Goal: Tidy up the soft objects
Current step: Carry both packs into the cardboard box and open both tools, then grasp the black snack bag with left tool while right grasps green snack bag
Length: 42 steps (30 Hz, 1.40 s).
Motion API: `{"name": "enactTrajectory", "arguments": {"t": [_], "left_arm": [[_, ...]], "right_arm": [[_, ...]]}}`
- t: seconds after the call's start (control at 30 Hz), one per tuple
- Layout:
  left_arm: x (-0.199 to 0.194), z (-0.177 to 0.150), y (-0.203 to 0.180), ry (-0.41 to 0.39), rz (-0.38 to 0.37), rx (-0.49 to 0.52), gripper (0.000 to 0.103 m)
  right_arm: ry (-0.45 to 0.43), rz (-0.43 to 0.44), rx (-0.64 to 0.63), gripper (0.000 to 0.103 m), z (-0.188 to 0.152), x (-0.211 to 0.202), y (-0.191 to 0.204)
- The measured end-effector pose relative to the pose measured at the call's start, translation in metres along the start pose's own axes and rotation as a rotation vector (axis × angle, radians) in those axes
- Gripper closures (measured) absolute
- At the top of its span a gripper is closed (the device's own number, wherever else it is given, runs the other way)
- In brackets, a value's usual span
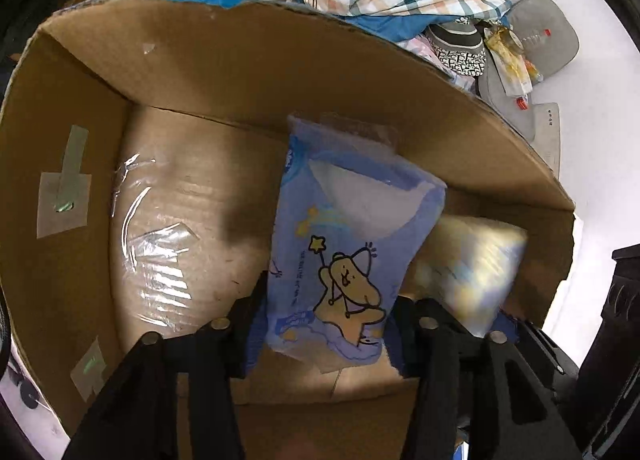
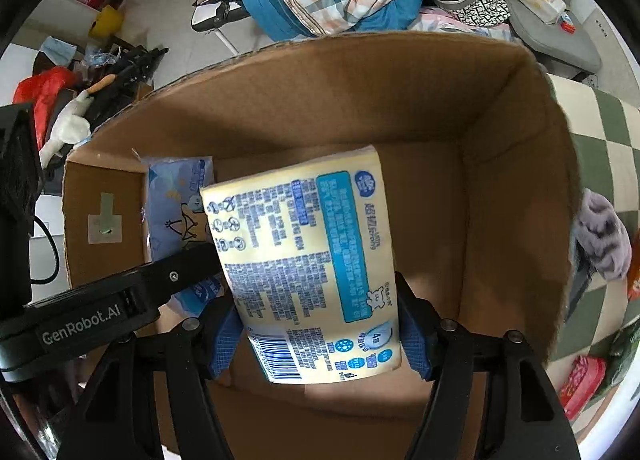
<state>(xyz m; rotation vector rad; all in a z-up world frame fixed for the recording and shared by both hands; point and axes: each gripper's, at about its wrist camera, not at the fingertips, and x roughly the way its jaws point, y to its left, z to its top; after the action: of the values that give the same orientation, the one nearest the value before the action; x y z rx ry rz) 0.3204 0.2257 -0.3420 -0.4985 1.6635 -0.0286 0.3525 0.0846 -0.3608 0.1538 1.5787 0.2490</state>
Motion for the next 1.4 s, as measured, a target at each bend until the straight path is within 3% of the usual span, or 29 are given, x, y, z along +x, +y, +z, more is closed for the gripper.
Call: {"name": "enactTrajectory", "arguments": {"t": [0.07, 0.13, 0.17, 0.27, 0.5, 1.0, 1.4], "left_arm": [[-0.003, 0.0, 0.003, -0.015, 0.021, 0.001, 0.038], [-0.009, -0.002, 0.007, -0.036, 0.041, 0.006, 0.027], [-0.013, -0.005, 0.008, -0.052, 0.063, 0.014, 0.018], [-0.023, -0.014, 0.012, -0.085, 0.095, 0.035, 0.009], [-0.049, -0.044, 0.024, -0.165, 0.158, 0.072, 0.004], [-0.094, -0.118, 0.016, -0.326, 0.235, 0.108, 0.002], [-0.144, -0.195, -0.001, -0.413, 0.223, 0.139, 0.002]], "right_arm": [[0.001, 0.007, -0.011, 0.03, 0.001, 0.002, 0.003], [0.0, 0.006, -0.017, 0.016, 0.002, 0.002, 0.004], [0.0, 0.007, -0.017, 0.015, 0.002, 0.0, 0.004], [-0.007, 0.001, -0.026, 0.015, -0.002, -0.005, 0.004], [-0.007, -0.052, -0.069, 0.0, -0.023, -0.022, 0.012], [-0.145, -0.199, -0.116, 0.0, -0.11, -0.082, 0.02], [-0.27, -0.145, -0.133, 0.0, -0.186, -0.163, 0.025]]}}
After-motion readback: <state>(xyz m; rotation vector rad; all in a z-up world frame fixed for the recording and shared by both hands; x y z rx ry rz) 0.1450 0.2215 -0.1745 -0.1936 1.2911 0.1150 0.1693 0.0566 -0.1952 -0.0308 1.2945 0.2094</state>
